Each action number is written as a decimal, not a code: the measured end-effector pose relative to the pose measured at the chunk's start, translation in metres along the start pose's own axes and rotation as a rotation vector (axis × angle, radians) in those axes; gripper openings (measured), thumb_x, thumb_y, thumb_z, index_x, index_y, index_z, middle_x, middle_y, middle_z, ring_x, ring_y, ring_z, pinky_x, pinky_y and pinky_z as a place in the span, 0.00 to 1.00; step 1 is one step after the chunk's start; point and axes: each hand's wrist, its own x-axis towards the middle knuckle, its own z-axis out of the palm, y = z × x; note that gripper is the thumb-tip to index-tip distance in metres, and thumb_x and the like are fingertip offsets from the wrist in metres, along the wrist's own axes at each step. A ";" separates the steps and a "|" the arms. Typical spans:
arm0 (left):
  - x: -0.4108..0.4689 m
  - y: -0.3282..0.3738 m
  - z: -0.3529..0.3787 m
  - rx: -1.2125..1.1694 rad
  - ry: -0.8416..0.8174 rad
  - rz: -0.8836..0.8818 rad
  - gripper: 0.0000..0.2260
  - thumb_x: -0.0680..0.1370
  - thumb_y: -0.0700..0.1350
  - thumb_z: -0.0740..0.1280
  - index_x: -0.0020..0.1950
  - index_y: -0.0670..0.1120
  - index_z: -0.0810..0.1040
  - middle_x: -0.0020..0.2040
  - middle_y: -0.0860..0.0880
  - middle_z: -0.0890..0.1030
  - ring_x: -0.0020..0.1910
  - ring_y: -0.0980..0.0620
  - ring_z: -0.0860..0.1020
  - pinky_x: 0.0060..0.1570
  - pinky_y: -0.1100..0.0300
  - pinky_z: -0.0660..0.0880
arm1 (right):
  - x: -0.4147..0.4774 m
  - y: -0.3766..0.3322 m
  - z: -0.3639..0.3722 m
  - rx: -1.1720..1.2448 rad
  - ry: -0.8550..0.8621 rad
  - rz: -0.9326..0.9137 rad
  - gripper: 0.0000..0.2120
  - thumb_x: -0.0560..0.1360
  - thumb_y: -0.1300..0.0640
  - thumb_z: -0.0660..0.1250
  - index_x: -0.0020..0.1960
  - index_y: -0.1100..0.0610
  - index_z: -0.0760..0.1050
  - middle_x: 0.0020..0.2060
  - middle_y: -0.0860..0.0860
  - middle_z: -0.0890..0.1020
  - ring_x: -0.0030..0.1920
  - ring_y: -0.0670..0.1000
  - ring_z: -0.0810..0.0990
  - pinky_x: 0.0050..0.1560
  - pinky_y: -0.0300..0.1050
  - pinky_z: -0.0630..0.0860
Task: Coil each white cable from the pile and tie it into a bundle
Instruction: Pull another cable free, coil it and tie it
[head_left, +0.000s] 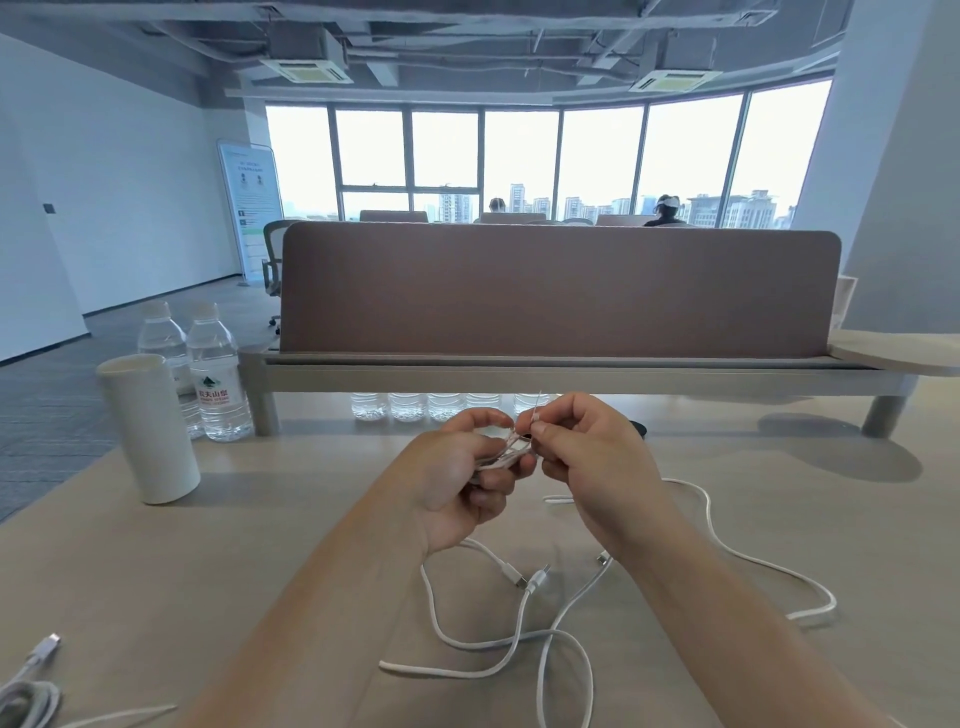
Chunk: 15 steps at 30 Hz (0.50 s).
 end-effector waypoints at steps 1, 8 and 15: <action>0.000 0.000 0.000 -0.001 -0.004 0.003 0.15 0.82 0.31 0.53 0.54 0.50 0.72 0.36 0.40 0.78 0.21 0.57 0.62 0.20 0.68 0.58 | 0.000 0.000 0.000 0.003 0.001 -0.001 0.08 0.78 0.69 0.63 0.44 0.60 0.76 0.40 0.50 0.86 0.37 0.51 0.75 0.35 0.41 0.69; 0.003 -0.003 -0.002 0.124 0.084 0.053 0.09 0.83 0.34 0.58 0.51 0.45 0.74 0.33 0.43 0.77 0.21 0.55 0.64 0.20 0.67 0.59 | 0.000 0.006 0.001 -0.195 -0.037 -0.050 0.07 0.78 0.60 0.68 0.42 0.55 0.81 0.35 0.49 0.84 0.35 0.51 0.73 0.37 0.46 0.70; 0.000 -0.007 0.002 0.281 0.153 0.155 0.07 0.83 0.37 0.63 0.45 0.45 0.74 0.32 0.44 0.76 0.23 0.54 0.65 0.23 0.66 0.57 | -0.001 0.006 0.003 -0.222 -0.019 -0.072 0.06 0.78 0.58 0.69 0.43 0.55 0.79 0.32 0.46 0.81 0.31 0.48 0.71 0.37 0.44 0.71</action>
